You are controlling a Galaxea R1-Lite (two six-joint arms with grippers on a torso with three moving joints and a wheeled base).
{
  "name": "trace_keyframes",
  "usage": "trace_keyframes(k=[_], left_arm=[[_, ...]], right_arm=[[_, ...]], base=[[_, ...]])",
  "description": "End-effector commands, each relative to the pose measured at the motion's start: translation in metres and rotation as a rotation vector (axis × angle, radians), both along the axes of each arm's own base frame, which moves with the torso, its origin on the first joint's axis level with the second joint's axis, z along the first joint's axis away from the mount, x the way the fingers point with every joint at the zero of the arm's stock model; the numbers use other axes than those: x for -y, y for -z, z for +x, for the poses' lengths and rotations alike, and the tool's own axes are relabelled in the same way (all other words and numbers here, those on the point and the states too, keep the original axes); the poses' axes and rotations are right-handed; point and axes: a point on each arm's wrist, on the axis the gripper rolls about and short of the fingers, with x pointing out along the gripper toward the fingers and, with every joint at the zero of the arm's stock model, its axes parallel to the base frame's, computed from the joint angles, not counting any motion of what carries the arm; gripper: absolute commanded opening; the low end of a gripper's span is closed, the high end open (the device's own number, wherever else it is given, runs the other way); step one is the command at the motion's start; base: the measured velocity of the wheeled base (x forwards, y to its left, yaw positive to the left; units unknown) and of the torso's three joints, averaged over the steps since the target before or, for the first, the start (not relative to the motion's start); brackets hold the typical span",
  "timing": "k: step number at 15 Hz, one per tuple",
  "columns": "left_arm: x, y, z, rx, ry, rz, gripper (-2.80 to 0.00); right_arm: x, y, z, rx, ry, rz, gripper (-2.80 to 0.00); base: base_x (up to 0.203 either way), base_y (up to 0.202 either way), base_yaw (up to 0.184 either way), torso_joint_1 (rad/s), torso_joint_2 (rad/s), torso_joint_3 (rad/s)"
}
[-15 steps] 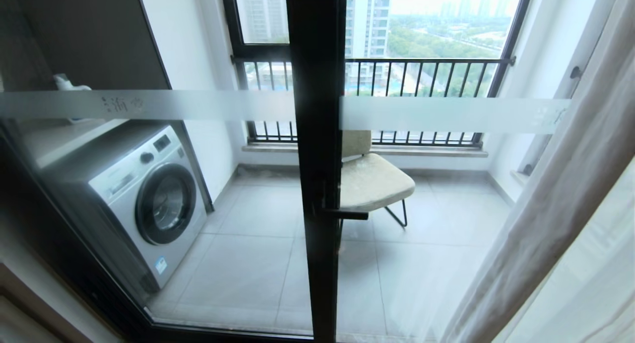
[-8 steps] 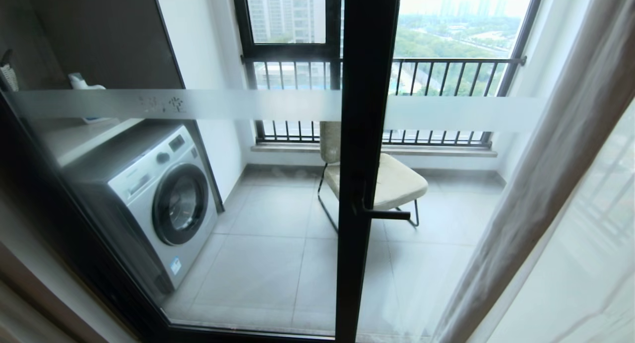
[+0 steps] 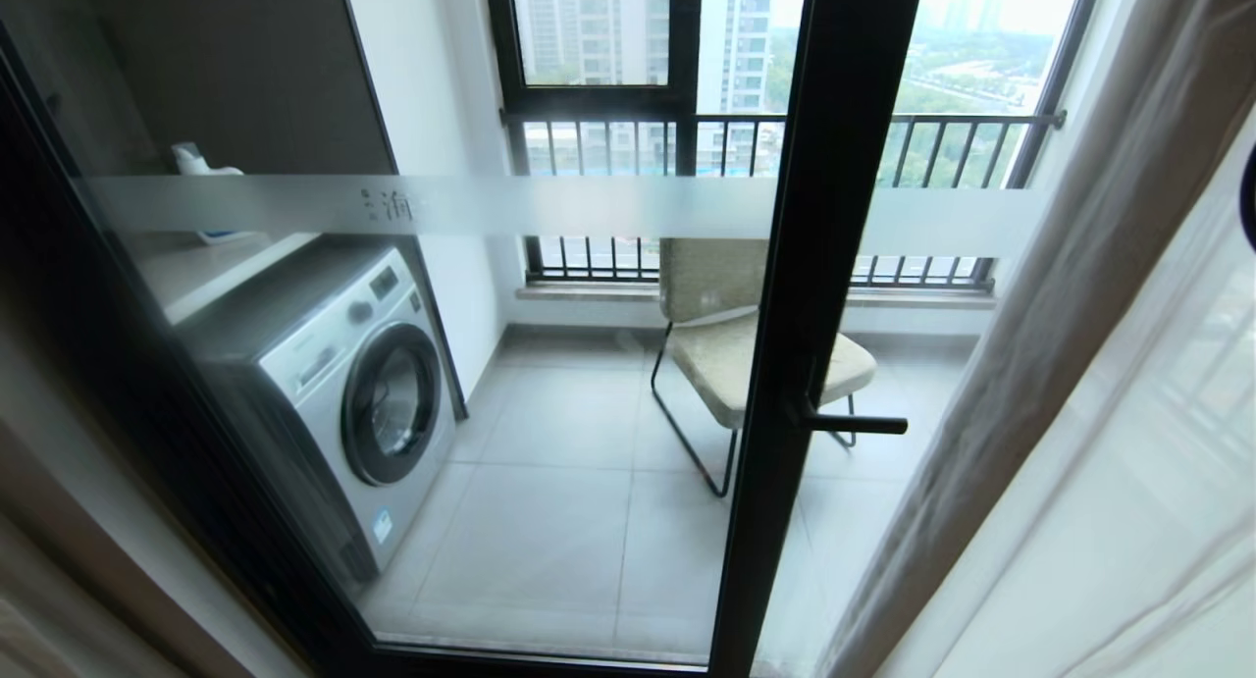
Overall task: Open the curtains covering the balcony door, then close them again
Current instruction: Close the inner curtains on both sides
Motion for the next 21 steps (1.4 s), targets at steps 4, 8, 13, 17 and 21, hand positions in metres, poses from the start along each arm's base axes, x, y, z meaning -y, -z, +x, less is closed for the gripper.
trace_keyframes(k=[4, 8, 13, 17, 21], left_arm=[[0.000, 0.000, 0.000, 0.001, -0.001, -0.002, -2.80], [0.000, 0.000, 0.000, 0.001, -0.001, 0.000, -2.80], [0.000, 0.000, 0.000, 0.001, -0.001, 0.000, -2.80], [0.000, 0.000, 0.000, 0.001, -0.001, -0.001, -2.80], [0.000, 0.000, 0.000, 0.001, -0.001, 0.000, -2.80]], right_arm=[[-0.001, -0.003, 0.004, 0.010, -0.003, 0.000, -2.80], [-0.007, -0.009, 0.007, 0.025, -0.024, 0.002, -2.80], [-0.015, -0.008, 0.007, 0.025, -0.048, -0.018, -2.80], [-0.028, -0.006, 0.013, 0.025, -0.083, -0.046, -2.80], [-0.051, -0.010, 0.025, 0.034, -0.094, -0.050, -2.80]], base=[[0.000, 0.193, 0.002, 0.002, 0.00, 0.002], [0.000, 0.188, 0.001, -0.002, 0.00, 0.003], [0.000, 0.176, 0.001, 0.002, 0.00, 0.004], [0.000, 0.017, 0.001, -0.001, 0.00, 0.001], [0.000, 0.000, 0.000, 0.000, 0.00, 0.000]])
